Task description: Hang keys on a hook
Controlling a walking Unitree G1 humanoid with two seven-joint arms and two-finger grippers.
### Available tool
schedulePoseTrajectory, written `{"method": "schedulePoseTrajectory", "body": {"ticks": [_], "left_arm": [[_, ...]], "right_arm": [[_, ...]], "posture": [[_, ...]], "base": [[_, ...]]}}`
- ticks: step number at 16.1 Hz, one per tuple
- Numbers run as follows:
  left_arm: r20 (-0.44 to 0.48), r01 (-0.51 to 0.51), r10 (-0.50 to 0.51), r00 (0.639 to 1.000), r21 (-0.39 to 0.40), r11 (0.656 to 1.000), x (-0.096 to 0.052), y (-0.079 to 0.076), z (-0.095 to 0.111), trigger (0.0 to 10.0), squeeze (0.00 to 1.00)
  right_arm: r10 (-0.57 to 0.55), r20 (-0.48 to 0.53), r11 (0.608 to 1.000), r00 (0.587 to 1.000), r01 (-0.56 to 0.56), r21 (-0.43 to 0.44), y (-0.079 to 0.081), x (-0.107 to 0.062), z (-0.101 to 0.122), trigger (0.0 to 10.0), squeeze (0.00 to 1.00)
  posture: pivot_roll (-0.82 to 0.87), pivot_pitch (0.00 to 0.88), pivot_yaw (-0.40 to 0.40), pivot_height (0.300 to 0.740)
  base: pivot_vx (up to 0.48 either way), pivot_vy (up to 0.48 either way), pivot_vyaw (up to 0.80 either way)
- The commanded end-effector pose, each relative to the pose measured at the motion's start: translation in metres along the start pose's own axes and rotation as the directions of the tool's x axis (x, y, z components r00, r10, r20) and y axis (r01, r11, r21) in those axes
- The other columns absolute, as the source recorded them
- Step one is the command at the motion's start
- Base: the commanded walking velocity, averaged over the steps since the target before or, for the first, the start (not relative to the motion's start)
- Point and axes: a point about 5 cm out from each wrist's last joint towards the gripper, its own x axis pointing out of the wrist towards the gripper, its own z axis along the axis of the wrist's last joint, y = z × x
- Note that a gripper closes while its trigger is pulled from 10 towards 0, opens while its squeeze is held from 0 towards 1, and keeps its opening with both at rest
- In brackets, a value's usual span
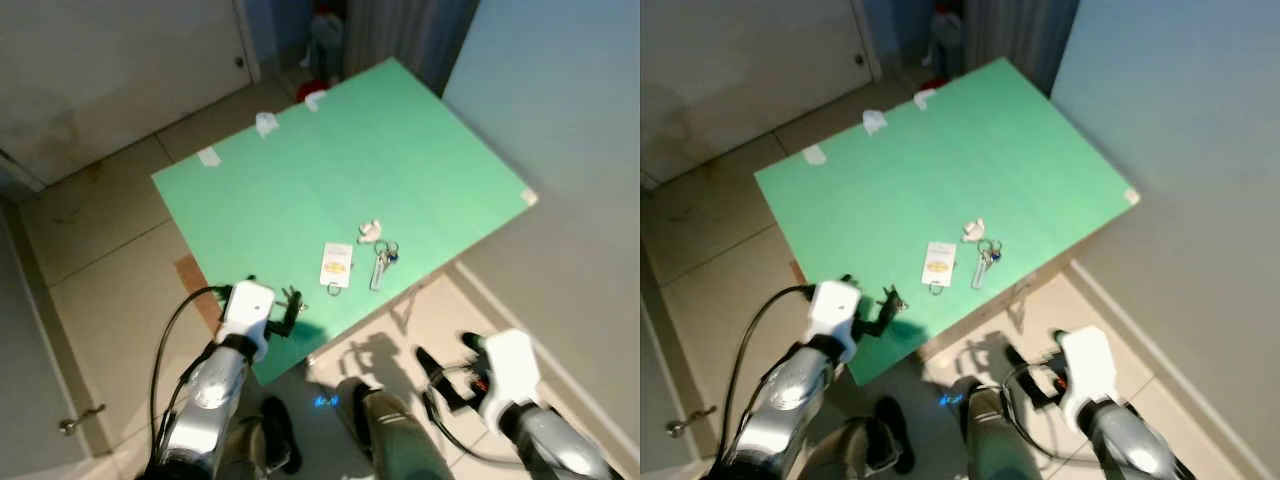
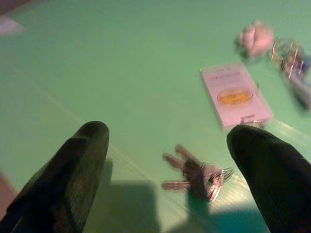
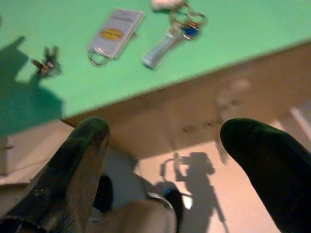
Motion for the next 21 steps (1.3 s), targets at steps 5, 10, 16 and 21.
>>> {"method": "schedulePoseTrajectory", "body": {"ticks": [5,10,16,21], "left_arm": [[0.095,-0.031,0.04,0.995,-0.099,0.995,-0.058,-0.018,0.05,10.0,0.0],[-0.007,0.073,-0.073,0.997,-0.059,0.996,-0.108,-0.055,0.066,10.0,0.0],[-0.064,0.042,-0.047,0.997,-0.076,0.996,-0.127,-0.059,0.074,10.0,0.0],[-0.074,0.062,-0.069,0.995,-0.102,0.993,-0.122,-0.067,0.074,10.0,0.0]], "right_arm": [[0.159,-0.054,0.987,0.986,-0.157,0.045,0.022,0.061,-0.017,10.0,0.0],[0.213,-0.089,0.977,0.973,-0.213,0.004,0.034,0.097,-0.016,10.0,0.0],[0.16,-0.033,0.981,0.987,-0.163,-0.106,0.031,0.108,-0.009,10.0,0.0],[0.191,0.014,0.976,0.982,-0.188,-0.114,0.025,0.097,-0.011,10.0,0.0]], "posture": [[0.05,0.298,-0.033,0.74],[0.24,0.415,-0.031,0.74],[0.22,0.448,-0.037,0.74],[0.17,0.44,-0.065,0.74]], "base": [[0.0,0.0,0.0],[0.0,0.0,0.0],[0.0,0.0,0.0],[0.0,0.0,0.0]]}}
